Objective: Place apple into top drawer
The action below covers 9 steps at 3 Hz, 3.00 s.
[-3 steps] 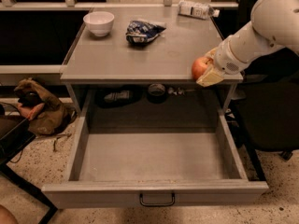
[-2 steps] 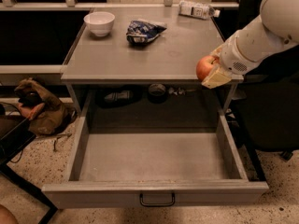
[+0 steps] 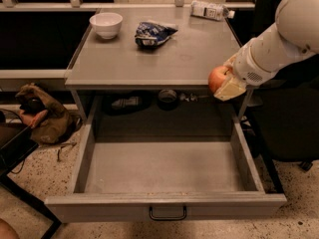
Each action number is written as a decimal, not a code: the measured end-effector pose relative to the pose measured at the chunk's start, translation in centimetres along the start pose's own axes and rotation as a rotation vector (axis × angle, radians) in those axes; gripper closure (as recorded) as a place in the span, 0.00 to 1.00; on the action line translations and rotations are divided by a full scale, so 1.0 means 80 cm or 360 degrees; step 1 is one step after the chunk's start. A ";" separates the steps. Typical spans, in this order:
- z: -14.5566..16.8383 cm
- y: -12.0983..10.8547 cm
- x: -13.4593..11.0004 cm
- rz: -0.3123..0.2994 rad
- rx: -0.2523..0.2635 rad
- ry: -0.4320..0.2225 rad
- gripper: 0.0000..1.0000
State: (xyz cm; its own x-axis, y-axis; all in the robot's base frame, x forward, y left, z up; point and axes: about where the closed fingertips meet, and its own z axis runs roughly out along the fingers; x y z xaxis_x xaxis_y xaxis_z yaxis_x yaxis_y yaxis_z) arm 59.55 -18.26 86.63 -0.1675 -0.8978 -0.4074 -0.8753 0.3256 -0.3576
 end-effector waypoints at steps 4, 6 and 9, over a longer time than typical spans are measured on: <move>0.045 0.109 -0.009 -0.0003 -0.0326 -0.0169 1.00; 0.112 0.158 -0.004 -0.0066 -0.0485 -0.0204 1.00; 0.163 0.177 -0.001 -0.0165 -0.0482 -0.0318 1.00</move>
Offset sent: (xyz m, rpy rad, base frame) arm -0.0690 0.0429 -0.0732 0.1426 0.1438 0.0834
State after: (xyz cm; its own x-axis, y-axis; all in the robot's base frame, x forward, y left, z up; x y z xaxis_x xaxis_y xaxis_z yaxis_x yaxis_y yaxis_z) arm 53.07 -9.68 70.65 -0.0052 -0.8361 -0.5486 -0.9825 0.1065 -0.1530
